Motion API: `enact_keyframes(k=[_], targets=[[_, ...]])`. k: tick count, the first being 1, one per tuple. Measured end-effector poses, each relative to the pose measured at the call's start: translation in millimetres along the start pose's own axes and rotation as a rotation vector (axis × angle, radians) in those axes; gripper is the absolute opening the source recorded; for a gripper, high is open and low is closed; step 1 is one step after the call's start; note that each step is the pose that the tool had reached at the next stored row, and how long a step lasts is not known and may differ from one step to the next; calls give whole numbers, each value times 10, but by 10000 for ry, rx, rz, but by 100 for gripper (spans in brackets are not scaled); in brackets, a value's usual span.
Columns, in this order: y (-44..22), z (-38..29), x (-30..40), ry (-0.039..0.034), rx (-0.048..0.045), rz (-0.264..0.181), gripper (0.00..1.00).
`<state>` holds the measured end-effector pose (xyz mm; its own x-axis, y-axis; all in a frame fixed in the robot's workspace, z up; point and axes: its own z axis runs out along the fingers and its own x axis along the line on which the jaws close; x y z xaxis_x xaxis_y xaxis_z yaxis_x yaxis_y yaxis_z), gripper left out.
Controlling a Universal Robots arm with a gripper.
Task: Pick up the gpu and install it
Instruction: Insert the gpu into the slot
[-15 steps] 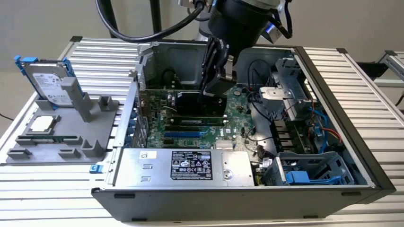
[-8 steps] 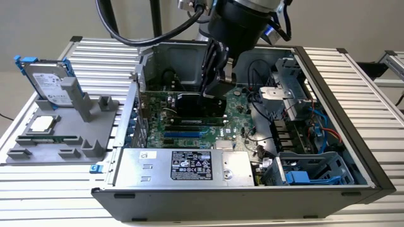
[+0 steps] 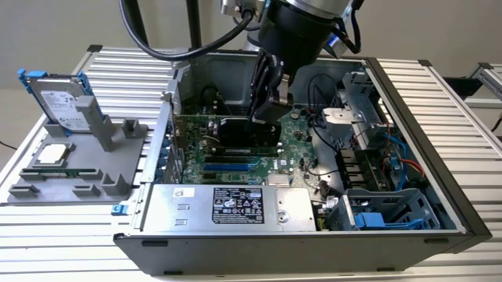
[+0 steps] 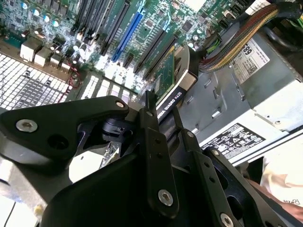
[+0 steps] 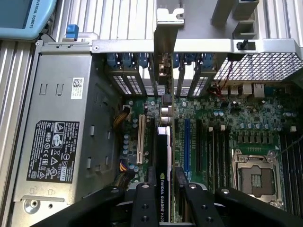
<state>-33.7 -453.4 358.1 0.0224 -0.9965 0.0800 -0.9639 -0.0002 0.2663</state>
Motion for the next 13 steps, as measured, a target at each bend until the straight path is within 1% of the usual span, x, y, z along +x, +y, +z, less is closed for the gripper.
enact_keyframes(k=[7, 13], targets=[[-1, 5, -1, 0, 1, 0, 0], [-6, 23, -2, 22, 0, 6, 0]])
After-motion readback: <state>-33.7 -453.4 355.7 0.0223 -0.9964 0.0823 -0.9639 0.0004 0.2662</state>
